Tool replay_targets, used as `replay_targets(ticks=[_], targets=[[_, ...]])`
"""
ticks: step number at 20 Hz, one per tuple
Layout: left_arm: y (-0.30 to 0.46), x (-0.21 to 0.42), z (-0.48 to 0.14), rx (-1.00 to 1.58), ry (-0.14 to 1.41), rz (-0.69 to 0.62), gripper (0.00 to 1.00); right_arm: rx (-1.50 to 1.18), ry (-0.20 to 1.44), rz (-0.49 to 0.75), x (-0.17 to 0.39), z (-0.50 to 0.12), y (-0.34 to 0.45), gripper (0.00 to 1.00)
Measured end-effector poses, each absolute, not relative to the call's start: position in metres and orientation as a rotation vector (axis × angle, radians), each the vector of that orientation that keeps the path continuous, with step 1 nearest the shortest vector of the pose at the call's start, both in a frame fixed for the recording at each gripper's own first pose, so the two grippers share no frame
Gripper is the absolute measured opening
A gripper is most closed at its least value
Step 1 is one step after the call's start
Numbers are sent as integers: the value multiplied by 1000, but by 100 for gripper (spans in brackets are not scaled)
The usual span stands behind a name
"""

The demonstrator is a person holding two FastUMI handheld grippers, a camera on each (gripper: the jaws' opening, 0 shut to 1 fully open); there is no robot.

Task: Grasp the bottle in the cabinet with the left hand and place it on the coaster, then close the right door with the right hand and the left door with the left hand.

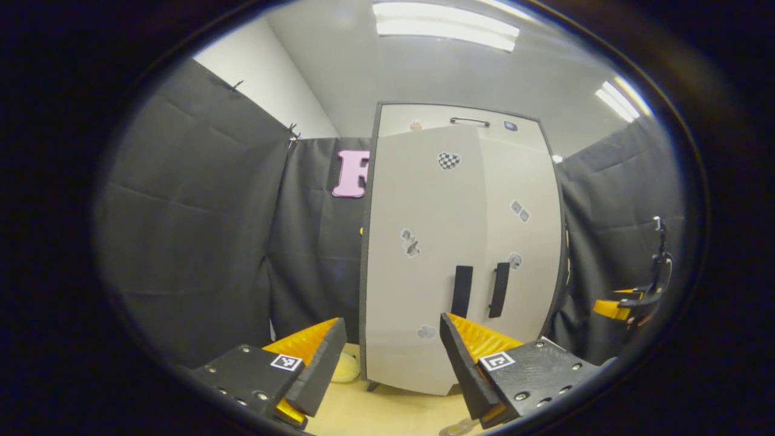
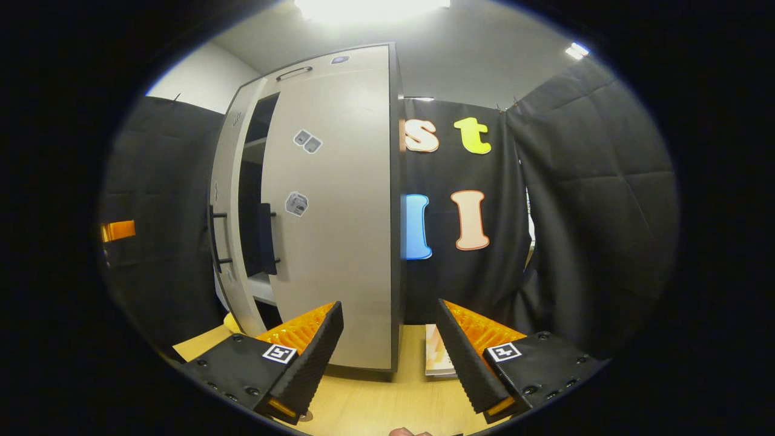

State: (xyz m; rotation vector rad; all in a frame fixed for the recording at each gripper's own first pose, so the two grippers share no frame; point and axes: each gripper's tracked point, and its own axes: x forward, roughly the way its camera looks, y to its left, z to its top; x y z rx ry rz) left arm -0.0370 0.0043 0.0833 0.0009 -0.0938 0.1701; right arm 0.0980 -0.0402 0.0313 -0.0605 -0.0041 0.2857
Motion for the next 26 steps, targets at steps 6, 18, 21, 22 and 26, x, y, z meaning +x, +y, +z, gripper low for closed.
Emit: replay_targets(ticks=[6, 18, 21, 22, 26], targets=[[12, -37, 83, 121, -90, 146, 90, -46, 1, 231, 86, 26, -27, 98], [13, -30, 31, 52, -37, 82, 95, -11, 5, 153, 65, 4, -9, 98], [19, -29, 30, 29, -51, 52, 85, -10, 7, 123, 61, 1, -12, 98], [21, -30, 29, 27, -60, 48, 86, -4, 8, 116, 58, 1, -12, 98], [29, -38, 26, 15, -76, 68, 94, -10, 19, 116, 50, -3, -12, 99]])
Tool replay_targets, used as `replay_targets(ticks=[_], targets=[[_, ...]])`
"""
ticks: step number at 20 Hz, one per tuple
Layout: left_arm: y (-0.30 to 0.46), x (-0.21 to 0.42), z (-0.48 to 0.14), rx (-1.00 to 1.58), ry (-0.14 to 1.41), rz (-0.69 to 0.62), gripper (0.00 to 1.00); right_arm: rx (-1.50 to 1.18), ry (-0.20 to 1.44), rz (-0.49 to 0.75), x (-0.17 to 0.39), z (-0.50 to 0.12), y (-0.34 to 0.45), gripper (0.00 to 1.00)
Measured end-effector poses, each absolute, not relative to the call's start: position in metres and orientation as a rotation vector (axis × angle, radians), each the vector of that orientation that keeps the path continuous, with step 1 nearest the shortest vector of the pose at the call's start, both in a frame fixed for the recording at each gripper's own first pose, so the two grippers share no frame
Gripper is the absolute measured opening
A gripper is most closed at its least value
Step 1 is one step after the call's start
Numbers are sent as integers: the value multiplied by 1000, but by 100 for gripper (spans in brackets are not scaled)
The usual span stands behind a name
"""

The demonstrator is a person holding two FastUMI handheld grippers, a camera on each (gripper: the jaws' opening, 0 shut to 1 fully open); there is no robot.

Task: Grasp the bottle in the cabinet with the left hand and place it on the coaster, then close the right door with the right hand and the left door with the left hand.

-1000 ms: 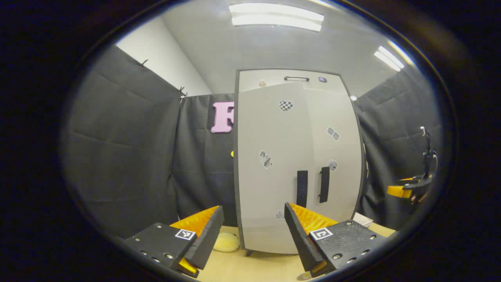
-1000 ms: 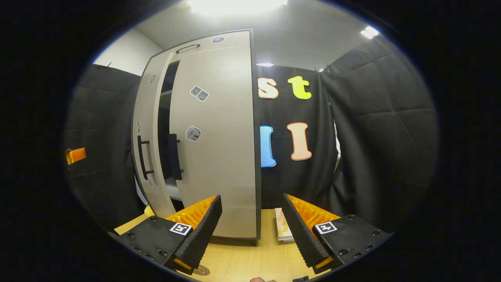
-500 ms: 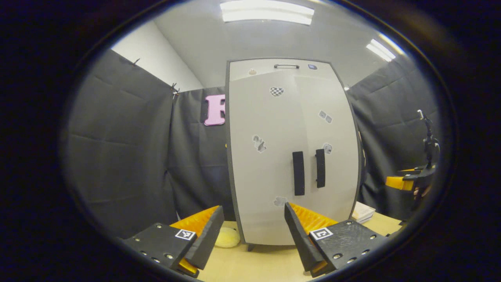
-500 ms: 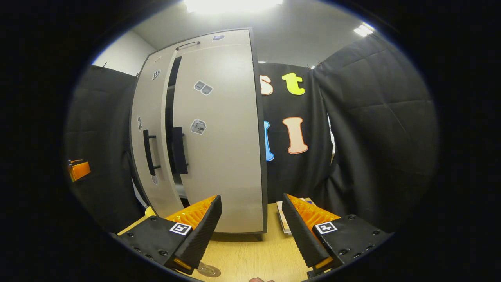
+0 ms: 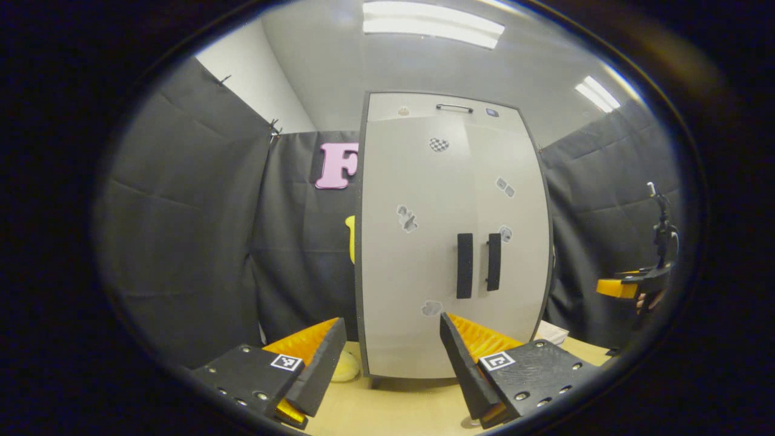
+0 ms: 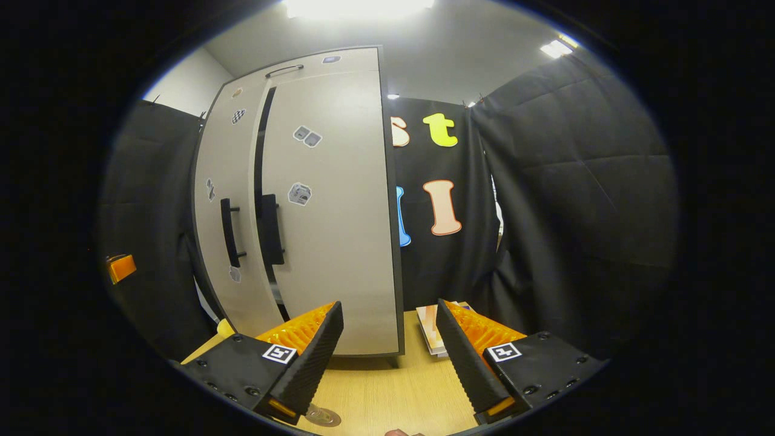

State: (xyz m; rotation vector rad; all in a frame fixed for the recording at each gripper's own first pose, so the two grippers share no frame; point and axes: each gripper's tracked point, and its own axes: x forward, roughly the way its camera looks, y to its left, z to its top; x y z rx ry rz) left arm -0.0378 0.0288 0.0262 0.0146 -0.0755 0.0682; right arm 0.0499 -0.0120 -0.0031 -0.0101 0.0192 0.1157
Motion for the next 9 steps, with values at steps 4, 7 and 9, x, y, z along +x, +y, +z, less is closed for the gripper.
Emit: replay_targets(ticks=[4, 7, 9], targets=[[36, -37, 21, 14, -60, 79, 94, -28, 8, 88, 44, -2, -20, 98], [51, -41, 21, 34, -52, 106, 92, -6, -8, 66, 44, 3, -30, 98], [56, -43, 22, 8, -59, 112, 94, -29, -14, 54, 44, 5, -38, 98]])
